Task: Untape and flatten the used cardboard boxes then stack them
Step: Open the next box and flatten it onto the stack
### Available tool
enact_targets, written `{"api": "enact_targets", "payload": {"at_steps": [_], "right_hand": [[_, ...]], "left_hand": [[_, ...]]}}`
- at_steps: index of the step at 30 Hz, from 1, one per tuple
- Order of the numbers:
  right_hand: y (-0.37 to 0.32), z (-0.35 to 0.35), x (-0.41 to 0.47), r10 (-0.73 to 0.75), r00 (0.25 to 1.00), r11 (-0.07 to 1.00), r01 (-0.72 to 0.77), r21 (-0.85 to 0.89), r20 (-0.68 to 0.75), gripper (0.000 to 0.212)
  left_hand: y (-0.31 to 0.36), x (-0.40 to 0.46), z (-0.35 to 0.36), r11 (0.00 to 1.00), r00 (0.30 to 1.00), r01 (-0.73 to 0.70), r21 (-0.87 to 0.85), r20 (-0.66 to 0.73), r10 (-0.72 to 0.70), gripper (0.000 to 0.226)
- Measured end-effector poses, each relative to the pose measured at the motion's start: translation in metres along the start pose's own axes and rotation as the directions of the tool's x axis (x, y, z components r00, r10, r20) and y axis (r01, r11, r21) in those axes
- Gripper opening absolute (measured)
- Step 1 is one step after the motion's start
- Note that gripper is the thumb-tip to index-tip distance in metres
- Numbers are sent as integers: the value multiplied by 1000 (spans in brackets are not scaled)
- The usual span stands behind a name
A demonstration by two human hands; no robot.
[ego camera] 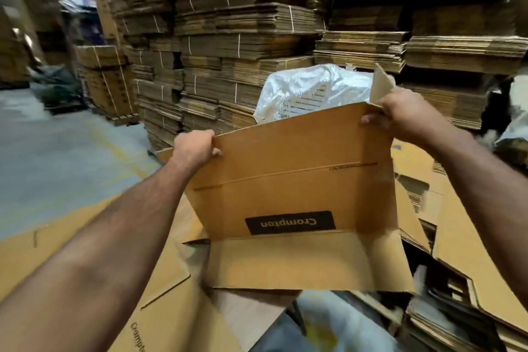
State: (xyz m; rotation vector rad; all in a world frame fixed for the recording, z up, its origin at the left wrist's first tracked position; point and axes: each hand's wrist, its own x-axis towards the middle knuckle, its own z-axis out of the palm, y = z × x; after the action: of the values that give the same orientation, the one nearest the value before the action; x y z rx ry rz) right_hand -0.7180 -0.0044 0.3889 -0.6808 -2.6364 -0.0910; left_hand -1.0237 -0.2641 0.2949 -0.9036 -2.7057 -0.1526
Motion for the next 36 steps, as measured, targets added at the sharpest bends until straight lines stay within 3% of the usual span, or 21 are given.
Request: {"api": "enact_targets", "payload": {"at_steps": [3, 6, 10, 15, 18, 20, 23, 27, 30, 34, 36], "right_hand": [[11, 13, 17, -14, 999, 998, 16, 53, -34, 46], [20, 29, 28, -79, 987, 990, 94, 105, -142, 37], [35, 60, 44, -105, 980, 978, 133, 163, -168, 29], [47, 109, 59, 100, 994, 980, -107, 167, 53, 31], [38, 131, 58, 168, 984, 977, -175, 121, 64, 36], [23, 141, 59, 99, 991, 992, -106, 72, 94, 43], [-18, 152, 56, -91, 986, 988, 72, 137, 138, 45], [-76, 163, 51, -254, 967, 948, 246, 202, 13, 24], [-79, 165, 44, -245, 969, 945, 230, 234, 38, 18], [-43, 169, 35, -174, 985, 951, 165, 261, 14, 24], [-31, 170, 32, -153, 984, 954, 124, 272, 89, 26]], "left_hand": [[-2, -1, -13, 999, 988, 29, -15, -154, -31, 37], [-8, 1, -34, 996, 958, 33, 85, -286, -7, 43], [-11, -2, -53, 989, 955, 31, 147, -297, 14, 53], [19, -25, -36, 982, 969, -35, 183, -236, 79, 40], [48, -33, -21, 974, 962, -28, 226, -260, 88, 28], [62, -36, -14, 974, 971, -15, 227, -228, 68, 23], [89, -42, -2, 980, 973, -81, 183, -197, 118, 17], [121, -46, 8, 977, 958, -169, 132, -212, 194, 7], [126, -48, 8, 992, 988, -103, 77, -104, 110, 12], [112, -48, -3, 970, 984, -112, 215, 162, 78, 20], [107, -54, 0, 966, 971, -114, 232, 232, 59, 21]]}}
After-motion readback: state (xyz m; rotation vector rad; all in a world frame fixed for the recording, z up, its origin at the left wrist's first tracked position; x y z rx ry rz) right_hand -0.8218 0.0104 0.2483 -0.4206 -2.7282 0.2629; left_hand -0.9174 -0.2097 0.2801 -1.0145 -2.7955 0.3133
